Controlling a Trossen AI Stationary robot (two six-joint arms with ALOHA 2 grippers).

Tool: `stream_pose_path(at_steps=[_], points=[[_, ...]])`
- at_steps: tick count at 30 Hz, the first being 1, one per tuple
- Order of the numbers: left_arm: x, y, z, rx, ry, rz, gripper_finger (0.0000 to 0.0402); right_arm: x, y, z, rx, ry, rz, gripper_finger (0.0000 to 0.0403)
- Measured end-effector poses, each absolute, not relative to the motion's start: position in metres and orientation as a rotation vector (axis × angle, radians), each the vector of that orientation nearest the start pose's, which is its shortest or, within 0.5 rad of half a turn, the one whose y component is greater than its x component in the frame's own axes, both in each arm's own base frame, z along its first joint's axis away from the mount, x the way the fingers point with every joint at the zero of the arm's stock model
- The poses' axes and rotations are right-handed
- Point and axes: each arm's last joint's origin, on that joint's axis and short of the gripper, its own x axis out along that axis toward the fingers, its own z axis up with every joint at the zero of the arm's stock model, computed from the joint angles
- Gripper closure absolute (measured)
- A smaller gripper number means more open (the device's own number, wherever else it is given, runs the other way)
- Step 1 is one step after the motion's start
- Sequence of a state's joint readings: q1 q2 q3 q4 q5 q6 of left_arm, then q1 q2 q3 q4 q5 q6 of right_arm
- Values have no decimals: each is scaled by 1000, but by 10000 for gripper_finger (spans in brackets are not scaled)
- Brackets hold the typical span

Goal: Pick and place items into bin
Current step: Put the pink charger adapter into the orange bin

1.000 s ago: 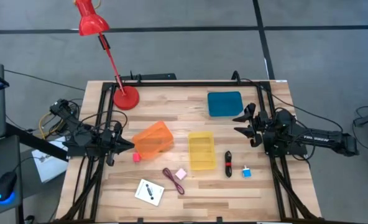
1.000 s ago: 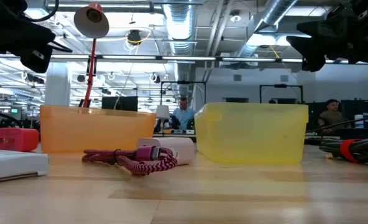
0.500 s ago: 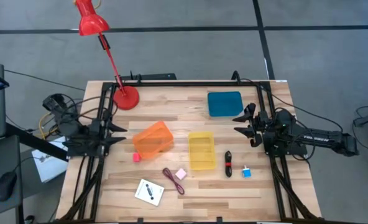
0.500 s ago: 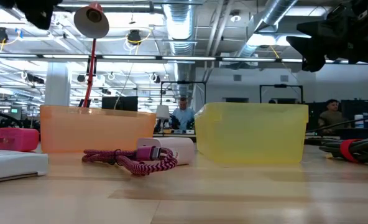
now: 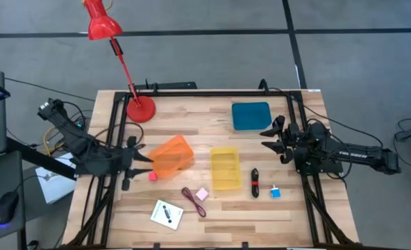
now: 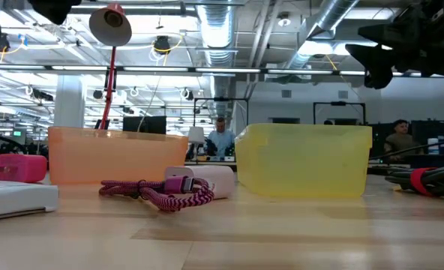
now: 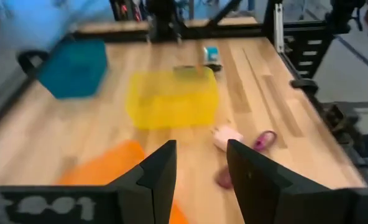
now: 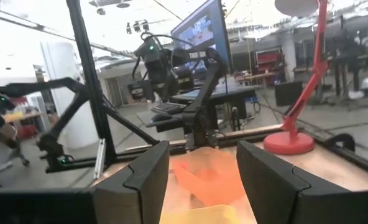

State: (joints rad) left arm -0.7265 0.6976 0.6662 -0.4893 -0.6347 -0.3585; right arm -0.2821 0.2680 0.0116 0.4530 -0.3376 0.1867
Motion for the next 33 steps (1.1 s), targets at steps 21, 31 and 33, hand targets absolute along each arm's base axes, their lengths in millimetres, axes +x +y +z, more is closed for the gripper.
stream_pose_path(at_steps=[21, 31, 33], points=[[136, -113, 222, -349, 973, 38, 268, 110, -23, 182, 259, -118, 48, 221], [143, -117, 185, -203, 1176, 251, 228, 110, -23, 181, 262, -114, 48, 221], [146, -119, 180, -161, 1175, 272, 211, 110, -23, 181, 262, -115, 48, 221]])
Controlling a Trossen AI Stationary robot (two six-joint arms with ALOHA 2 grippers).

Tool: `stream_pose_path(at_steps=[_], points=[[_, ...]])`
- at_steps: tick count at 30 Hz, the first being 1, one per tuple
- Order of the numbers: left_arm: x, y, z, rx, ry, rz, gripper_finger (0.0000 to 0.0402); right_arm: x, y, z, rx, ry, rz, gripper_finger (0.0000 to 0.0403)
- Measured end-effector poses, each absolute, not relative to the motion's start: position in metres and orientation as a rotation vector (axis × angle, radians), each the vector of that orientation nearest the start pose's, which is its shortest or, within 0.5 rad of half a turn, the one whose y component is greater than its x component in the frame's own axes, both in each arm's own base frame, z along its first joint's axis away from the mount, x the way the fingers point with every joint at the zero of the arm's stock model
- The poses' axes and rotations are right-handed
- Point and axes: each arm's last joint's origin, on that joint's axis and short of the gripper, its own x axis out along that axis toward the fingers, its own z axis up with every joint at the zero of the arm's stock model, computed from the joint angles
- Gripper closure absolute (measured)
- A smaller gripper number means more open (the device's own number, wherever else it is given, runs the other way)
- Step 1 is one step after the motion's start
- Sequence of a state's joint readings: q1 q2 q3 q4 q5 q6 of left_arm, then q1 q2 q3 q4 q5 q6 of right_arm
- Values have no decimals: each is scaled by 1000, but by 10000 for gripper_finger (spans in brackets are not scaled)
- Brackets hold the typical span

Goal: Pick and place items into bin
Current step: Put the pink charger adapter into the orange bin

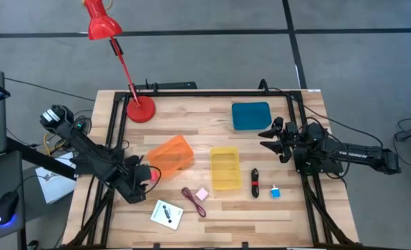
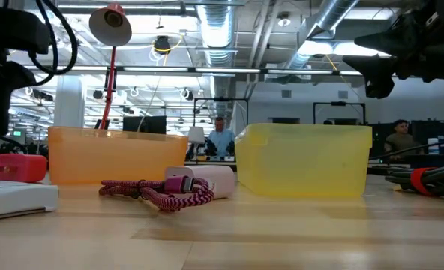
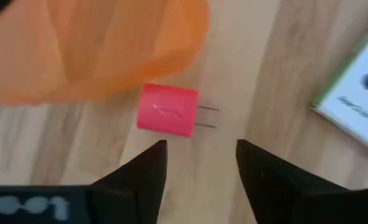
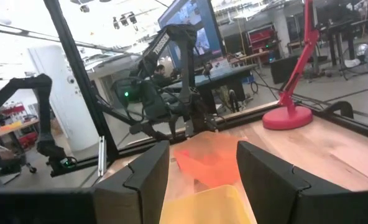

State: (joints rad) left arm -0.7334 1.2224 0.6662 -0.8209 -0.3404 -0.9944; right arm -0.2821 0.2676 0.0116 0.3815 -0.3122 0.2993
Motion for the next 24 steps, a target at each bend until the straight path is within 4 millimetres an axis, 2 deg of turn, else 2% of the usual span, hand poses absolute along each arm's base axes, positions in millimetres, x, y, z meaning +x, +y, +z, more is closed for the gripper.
stream_pose_path(at_steps=[6, 10, 16, 24], points=[[153, -118, 166, -82, 1238, 308, 164, 110, -23, 181, 262, -115, 48, 221], [159, -111, 164, -30, 1254, 306, 146, 110, -23, 181, 262, -115, 48, 221], [167, -98, 164, 9, 1283, 305, 140, 110, -23, 181, 261, -115, 48, 221], [175, -85, 163, -38, 1341, 266, 140, 110, -23, 181, 261, -115, 48, 221]])
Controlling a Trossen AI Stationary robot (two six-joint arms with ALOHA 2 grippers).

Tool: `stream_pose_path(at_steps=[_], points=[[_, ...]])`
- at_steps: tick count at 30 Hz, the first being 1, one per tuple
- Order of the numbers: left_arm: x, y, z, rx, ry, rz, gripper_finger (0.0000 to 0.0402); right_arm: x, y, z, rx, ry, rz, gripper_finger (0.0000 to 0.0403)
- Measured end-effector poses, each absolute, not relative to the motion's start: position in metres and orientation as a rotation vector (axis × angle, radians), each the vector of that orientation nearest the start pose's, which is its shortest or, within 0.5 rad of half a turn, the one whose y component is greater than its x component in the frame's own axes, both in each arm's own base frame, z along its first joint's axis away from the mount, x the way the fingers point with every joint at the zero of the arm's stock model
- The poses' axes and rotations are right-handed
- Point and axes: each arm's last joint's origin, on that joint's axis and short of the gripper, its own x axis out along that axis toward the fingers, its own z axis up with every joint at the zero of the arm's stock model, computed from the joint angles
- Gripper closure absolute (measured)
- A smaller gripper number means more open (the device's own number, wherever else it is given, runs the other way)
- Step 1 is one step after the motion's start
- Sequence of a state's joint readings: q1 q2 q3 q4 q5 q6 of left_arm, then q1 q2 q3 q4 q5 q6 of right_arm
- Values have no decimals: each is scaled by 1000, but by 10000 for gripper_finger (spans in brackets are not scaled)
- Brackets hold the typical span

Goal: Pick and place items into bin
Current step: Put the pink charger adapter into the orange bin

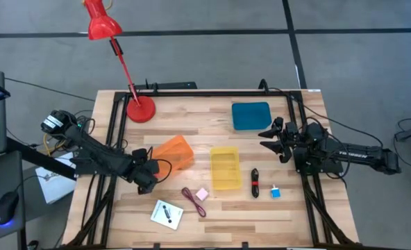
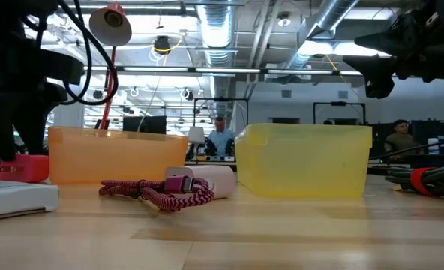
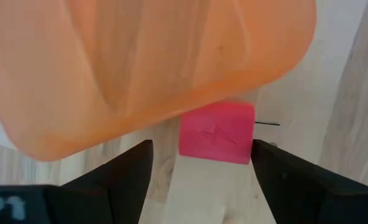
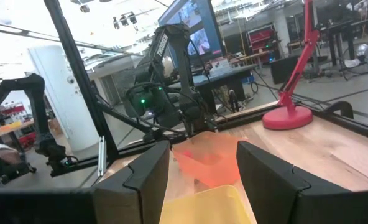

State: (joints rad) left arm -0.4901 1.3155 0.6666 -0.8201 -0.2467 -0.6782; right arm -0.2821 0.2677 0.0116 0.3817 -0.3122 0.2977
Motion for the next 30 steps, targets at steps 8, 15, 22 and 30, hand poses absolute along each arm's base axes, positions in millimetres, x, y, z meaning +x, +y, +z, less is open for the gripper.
stream_pose_path(at_steps=[8, 15, 22, 30], points=[[181, -79, 163, -80, 1353, 236, 140, 110, -23, 181, 260, -114, 48, 221], [187, -76, 155, -75, 1394, 207, 140, 110, -23, 180, 265, -99, 45, 221], [193, -75, 139, -31, 1482, 194, 146, 110, -23, 180, 264, -100, 45, 221], [194, -75, 138, -15, 1485, 156, 195, 110, -23, 179, 269, -89, 44, 221]])
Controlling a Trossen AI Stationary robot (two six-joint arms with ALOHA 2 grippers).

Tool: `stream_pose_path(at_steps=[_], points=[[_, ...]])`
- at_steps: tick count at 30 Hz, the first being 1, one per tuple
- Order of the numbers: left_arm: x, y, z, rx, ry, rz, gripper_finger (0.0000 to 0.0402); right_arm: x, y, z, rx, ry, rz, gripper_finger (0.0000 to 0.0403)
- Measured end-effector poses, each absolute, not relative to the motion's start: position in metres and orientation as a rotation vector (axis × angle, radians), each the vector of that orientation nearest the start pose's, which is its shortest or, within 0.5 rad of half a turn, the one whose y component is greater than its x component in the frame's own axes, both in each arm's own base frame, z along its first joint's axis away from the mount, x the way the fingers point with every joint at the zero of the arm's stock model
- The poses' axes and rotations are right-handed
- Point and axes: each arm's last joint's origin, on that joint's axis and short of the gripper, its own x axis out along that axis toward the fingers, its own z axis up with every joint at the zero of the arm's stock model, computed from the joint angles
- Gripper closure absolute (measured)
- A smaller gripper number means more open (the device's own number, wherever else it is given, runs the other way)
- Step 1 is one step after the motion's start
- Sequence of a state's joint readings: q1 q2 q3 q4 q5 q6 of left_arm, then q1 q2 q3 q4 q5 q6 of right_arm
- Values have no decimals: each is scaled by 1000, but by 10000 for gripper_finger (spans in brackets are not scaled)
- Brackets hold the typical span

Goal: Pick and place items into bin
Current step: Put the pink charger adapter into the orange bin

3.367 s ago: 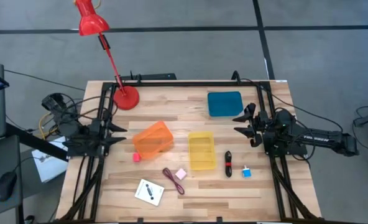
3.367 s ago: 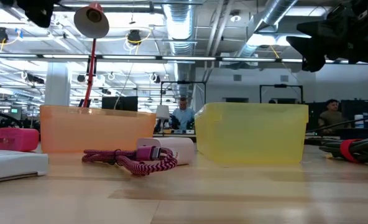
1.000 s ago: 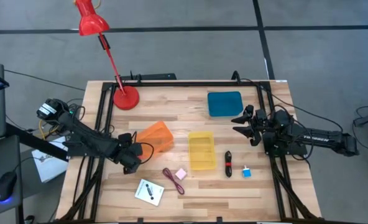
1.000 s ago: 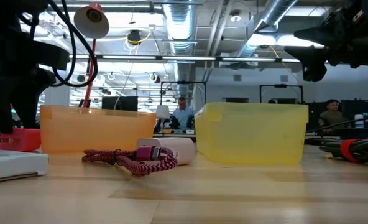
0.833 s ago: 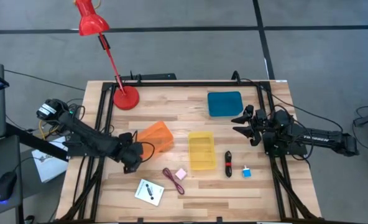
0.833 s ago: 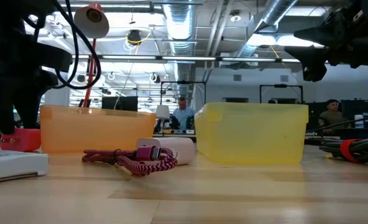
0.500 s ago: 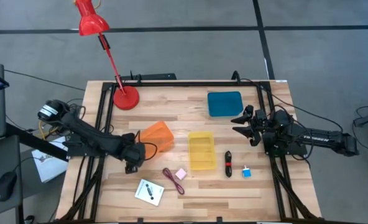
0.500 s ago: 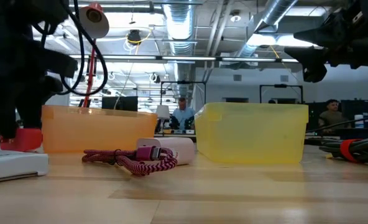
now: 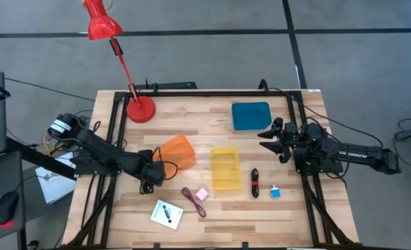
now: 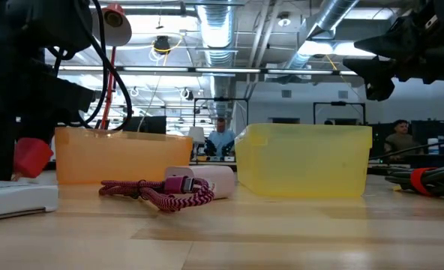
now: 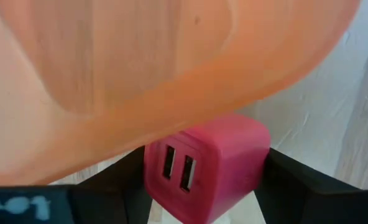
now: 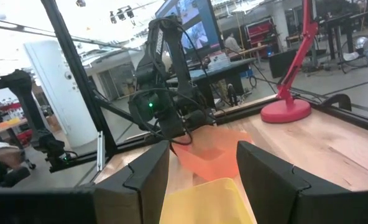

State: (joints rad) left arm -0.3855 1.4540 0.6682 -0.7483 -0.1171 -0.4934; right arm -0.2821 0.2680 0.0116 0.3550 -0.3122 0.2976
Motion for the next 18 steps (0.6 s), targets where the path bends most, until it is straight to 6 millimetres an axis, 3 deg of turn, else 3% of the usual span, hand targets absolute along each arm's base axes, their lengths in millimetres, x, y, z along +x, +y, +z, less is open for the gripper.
stream_pose_path(at_steps=[10, 18], points=[[195, -76, 144, -10, 1506, 165, 190, 110, -23, 179, 268, -90, 44, 221], [204, -83, 192, 47, 1561, 202, 196, 110, -23, 179, 268, -90, 44, 221]])
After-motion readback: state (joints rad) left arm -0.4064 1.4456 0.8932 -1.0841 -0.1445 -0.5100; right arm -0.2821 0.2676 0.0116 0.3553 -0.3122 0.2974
